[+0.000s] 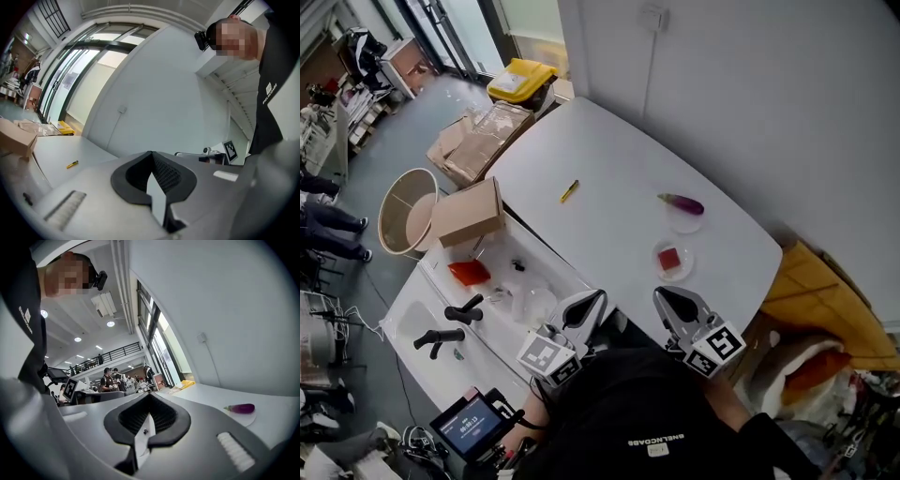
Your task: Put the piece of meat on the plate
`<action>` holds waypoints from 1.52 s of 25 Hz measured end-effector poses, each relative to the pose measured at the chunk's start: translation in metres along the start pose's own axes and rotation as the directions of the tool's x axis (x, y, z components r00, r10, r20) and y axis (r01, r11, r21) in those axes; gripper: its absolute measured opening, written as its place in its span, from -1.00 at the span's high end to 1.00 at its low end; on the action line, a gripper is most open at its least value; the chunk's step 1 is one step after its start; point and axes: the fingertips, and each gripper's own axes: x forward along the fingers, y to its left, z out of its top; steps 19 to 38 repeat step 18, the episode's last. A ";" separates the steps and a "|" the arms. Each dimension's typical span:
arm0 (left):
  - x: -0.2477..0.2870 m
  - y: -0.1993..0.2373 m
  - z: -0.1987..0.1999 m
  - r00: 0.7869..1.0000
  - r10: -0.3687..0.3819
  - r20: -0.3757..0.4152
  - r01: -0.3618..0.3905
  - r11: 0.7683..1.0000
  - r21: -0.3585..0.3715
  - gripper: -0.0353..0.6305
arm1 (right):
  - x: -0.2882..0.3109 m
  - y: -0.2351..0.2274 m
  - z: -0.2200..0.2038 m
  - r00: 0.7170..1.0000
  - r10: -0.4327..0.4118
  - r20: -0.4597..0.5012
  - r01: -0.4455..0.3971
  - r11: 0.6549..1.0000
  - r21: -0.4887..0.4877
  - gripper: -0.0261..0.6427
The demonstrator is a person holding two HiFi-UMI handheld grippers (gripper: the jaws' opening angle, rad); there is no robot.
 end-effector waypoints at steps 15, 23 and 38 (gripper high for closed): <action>0.006 -0.011 -0.009 0.997 -0.069 -0.040 0.067 0.997 -0.048 0.83 | -0.005 -0.004 -0.003 1.000 -0.001 -0.010 0.001 1.000 0.002 0.91; 0.009 -0.018 -0.010 0.995 -0.088 -0.045 0.086 0.995 -0.054 0.83 | -0.009 -0.005 -0.002 1.000 -0.007 -0.013 0.007 1.000 0.007 0.91; 0.009 -0.018 -0.010 0.995 -0.088 -0.045 0.086 0.995 -0.054 0.83 | -0.009 -0.005 -0.002 1.000 -0.007 -0.013 0.007 1.000 0.007 0.91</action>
